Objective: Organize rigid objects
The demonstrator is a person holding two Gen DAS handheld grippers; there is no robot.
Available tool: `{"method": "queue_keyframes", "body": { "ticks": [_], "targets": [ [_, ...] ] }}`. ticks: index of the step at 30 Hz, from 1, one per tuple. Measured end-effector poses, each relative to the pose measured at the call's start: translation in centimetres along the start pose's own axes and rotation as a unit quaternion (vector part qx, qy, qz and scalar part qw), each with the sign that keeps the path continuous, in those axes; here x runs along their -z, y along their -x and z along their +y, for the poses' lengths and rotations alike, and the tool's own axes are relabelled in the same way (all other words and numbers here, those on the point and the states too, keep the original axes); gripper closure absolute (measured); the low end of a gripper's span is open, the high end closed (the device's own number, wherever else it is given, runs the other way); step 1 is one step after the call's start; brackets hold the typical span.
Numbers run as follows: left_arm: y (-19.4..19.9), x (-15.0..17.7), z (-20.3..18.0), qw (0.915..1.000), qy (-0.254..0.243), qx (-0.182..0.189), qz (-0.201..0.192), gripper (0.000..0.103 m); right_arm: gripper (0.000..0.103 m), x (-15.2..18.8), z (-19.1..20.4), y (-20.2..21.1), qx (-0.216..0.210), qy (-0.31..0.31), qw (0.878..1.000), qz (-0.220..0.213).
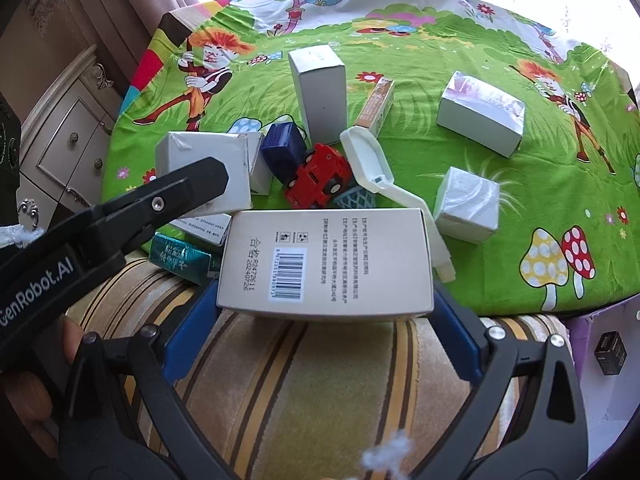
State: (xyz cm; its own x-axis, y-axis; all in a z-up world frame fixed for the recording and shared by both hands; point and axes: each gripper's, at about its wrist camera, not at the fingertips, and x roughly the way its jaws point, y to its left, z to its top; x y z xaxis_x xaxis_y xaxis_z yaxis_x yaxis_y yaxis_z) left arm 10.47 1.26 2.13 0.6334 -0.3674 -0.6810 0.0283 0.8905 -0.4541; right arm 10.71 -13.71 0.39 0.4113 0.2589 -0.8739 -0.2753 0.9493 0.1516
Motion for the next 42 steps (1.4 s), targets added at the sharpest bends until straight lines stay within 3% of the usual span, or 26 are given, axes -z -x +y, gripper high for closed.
{"method": "queue_keyframes", "body": {
  "ticks": [12,24,34,42],
  "targets": [
    [0.4,2.0,-3.9,0.9996,-0.025,0.004,0.011,0.068,0.003,2.6,-4.0,5.0,0.017,-0.032,0.998,-0.053],
    [-0.7,4.8,-9.9,0.9955,-0.06,0.047,0.057,0.068,0.003,6.7,-11.8,9.5,0.04,-0.103,0.991,-0.079],
    [-2.8,8.2,-17.4,0.9823,-0.108,0.102,0.113,0.068,0.003,11.0,-20.6,13.5,0.111,-0.183,0.972,-0.096],
    [-4.1,10.2,-22.3,0.9714,-0.145,0.128,0.138,0.068,0.003,13.5,-25.1,16.2,0.187,-0.21,0.953,-0.11]
  ]
}}
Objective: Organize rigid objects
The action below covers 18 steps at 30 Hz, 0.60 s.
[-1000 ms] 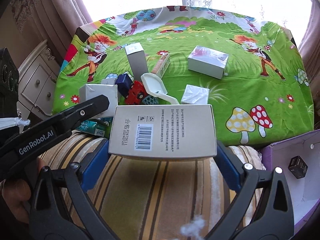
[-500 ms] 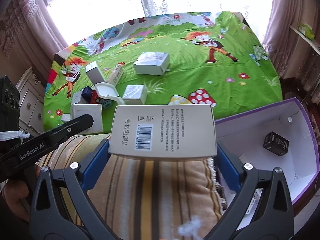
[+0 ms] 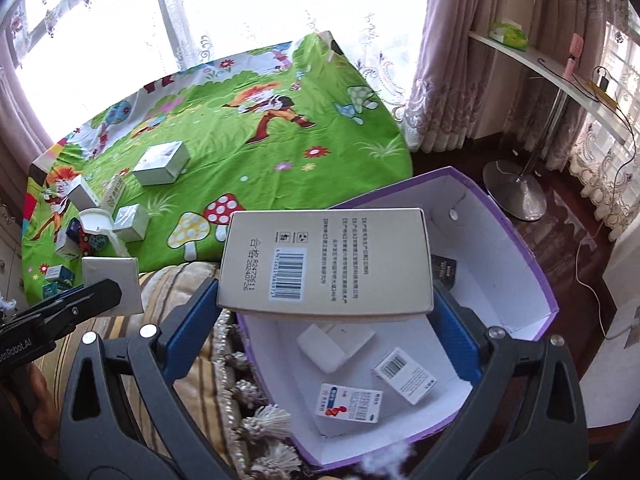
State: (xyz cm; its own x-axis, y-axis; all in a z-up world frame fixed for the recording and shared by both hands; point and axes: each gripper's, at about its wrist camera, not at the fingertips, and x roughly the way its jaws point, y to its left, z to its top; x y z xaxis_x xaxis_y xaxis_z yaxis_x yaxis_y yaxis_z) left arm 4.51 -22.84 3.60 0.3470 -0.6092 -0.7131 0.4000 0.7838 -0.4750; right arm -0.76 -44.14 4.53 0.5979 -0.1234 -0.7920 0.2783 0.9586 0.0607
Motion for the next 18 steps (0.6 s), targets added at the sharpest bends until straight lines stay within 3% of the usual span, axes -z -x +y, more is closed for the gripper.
{"method": "queue_keyframes", "body": {
  "ticks": [5,9,11,18],
  "targets": [
    [-1.1,-0.2,-2.9,0.9992,-0.038,0.014,0.002,0.067,0.003,-0.1,-2.3,0.9,0.024,-0.017,0.999,-0.013],
    [-1.1,-0.2,-4.1,0.9979,-0.063,0.014,0.003,0.048,0.003,-0.4,-3.6,1.7,0.04,-0.029,0.999,-0.021],
    [-0.4,-0.2,-3.9,0.998,-0.062,0.013,-0.003,0.042,0.003,-0.5,-4.0,2.1,0.046,-0.032,0.998,-0.023],
    [3.2,0.8,-0.7,0.9989,-0.033,-0.025,-0.023,0.04,0.003,0.0,-4.6,2.9,0.037,-0.04,0.998,-0.013]
  ]
}}
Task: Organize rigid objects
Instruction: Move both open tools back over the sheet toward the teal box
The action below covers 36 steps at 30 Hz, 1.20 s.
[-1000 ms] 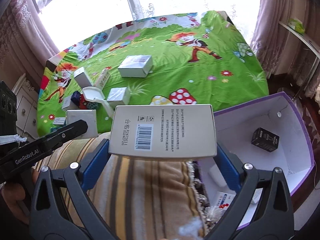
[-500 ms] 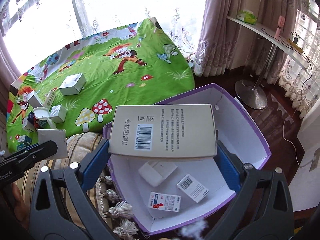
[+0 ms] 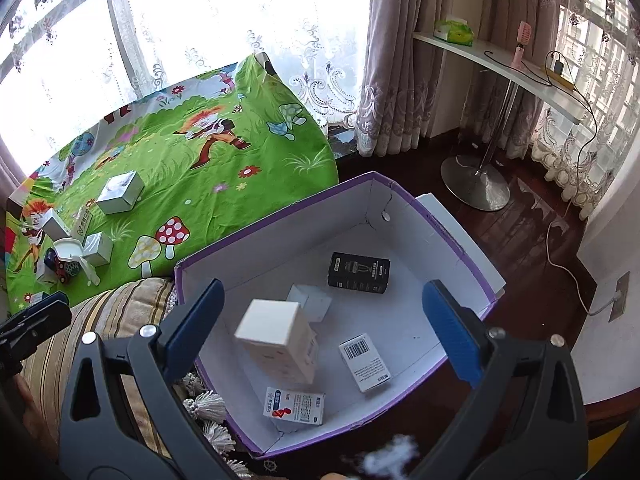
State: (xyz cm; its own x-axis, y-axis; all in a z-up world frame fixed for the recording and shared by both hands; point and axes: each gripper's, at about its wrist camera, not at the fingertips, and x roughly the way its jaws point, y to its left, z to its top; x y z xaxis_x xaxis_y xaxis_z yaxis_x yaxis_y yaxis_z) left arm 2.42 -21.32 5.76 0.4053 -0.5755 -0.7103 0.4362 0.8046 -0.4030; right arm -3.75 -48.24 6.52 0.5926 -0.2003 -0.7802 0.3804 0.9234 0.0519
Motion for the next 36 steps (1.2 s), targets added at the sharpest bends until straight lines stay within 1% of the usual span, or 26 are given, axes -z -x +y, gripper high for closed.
{"method": "queue_keyframes", "body": {
  "ticks": [3,5,7,9,11,15,17,20,22,28,32,35,36],
  "targets": [
    [1.7,0.9,1.5,0.9997,0.01,-0.022,-0.01,0.04,0.003,0.0,0.5,0.3,-0.019,0.002,1.0,0.002],
    [3.0,1.5,2.5,0.9992,0.015,-0.032,-0.018,0.04,0.003,0.0,1.3,0.6,-0.024,0.015,1.0,-0.003],
    [4.4,2.1,3.5,0.9983,0.021,-0.047,-0.029,0.04,0.003,-0.1,2.1,0.8,-0.038,0.021,0.999,-0.004],
    [5.8,2.7,4.7,0.9965,0.031,-0.067,-0.039,0.04,0.003,-0.1,2.8,1.0,-0.049,0.024,0.998,-0.009],
    [7.2,3.3,6.2,0.994,0.046,-0.087,-0.048,0.037,0.003,0.0,3.5,1.4,-0.052,0.028,0.998,-0.019],
    [9.4,4.3,9.1,0.987,0.085,-0.122,-0.062,0.031,0.003,0.3,5.1,2.1,-0.075,0.048,0.996,-0.023],
    [10.2,4.7,10.3,0.983,0.103,-0.136,-0.069,0.031,0.003,0.4,6.2,2.2,-0.08,0.064,0.994,-0.02],
    [11.4,5.3,11.9,0.9768,0.118,-0.159,-0.08,0.031,0.003,0.7,7.7,2.4,-0.085,0.088,0.992,-0.021],
    [12.1,5.7,13.1,0.9724,0.127,-0.179,-0.08,0.029,0.003,0.8,8.5,2.6,-0.096,0.098,0.99,-0.018],
    [14.1,7.0,16.6,0.9575,0.155,-0.231,-0.076,0.029,0.003,0.9,11.3,3.1,-0.109,0.113,0.987,-0.021],
    [15.1,7.5,18.5,0.9476,0.172,-0.257,-0.079,0.027,0.003,1.1,13.5,3.2,-0.123,0.137,0.983,-0.017],
    [15.3,7.7,19.3,0.9453,0.177,-0.262,-0.079,0.024,0.003,1.1,15.2,3.6,-0.145,0.154,0.977,-0.027],
    [15.2,7.7,19.4,0.9454,0.179,-0.262,-0.077,0.022,0.003,1.1,15.9,3.7,-0.144,0.161,0.976,-0.029]
  ]
}}
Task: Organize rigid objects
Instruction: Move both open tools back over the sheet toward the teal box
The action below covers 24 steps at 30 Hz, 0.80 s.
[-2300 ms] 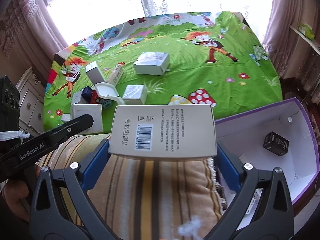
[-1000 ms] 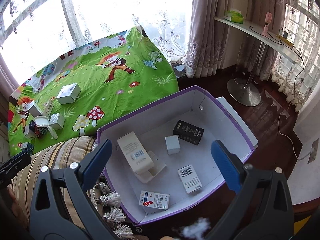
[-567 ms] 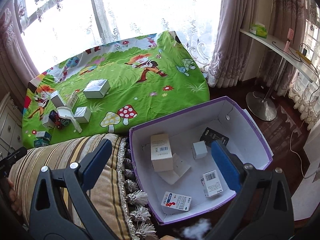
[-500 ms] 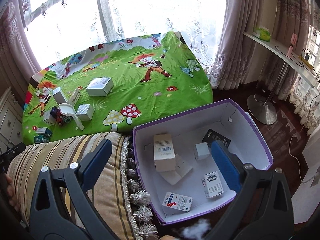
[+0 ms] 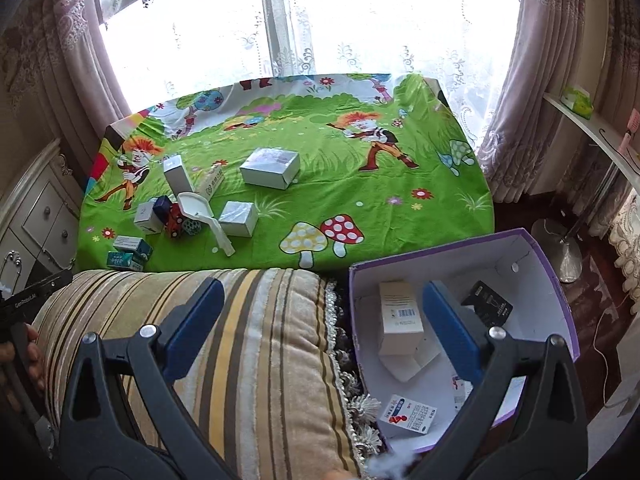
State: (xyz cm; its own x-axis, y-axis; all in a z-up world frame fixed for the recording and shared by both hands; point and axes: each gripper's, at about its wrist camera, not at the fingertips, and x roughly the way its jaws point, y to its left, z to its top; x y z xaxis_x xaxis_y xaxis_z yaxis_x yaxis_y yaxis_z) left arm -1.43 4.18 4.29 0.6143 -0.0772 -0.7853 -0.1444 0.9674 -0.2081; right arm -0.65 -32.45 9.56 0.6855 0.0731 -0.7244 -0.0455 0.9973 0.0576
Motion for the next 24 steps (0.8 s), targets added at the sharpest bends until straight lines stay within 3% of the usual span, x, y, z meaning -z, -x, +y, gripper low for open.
{"method": "queue_keyframes", "body": {
  "ticks": [3,9,14,19,24],
  "targets": [
    [-0.7,-0.1,-0.2,0.9999,-0.004,0.005,0.009,0.022,0.003,-0.7,2.0,-1.1,-0.013,0.025,0.999,0.015],
    [-2.5,-0.5,-0.7,0.9992,-0.017,0.002,0.036,0.021,0.003,-1.2,5.0,-4.5,-0.101,0.011,0.993,0.063],
    [-4.2,-1.3,-1.1,0.9978,-0.028,-0.008,0.06,0.021,0.003,-0.8,7.1,-7.4,-0.116,-0.002,0.988,0.104],
    [-6.0,-2.4,-2.2,0.9957,-0.05,-0.014,0.076,0.021,0.003,0.4,8.4,-8.7,-0.094,0.025,0.989,0.109],
    [-8.2,-3.3,-2.7,0.9932,-0.064,-0.025,0.093,0.021,0.003,1.7,7.6,-10.0,-0.091,0.001,0.988,0.124]
  ]
}}
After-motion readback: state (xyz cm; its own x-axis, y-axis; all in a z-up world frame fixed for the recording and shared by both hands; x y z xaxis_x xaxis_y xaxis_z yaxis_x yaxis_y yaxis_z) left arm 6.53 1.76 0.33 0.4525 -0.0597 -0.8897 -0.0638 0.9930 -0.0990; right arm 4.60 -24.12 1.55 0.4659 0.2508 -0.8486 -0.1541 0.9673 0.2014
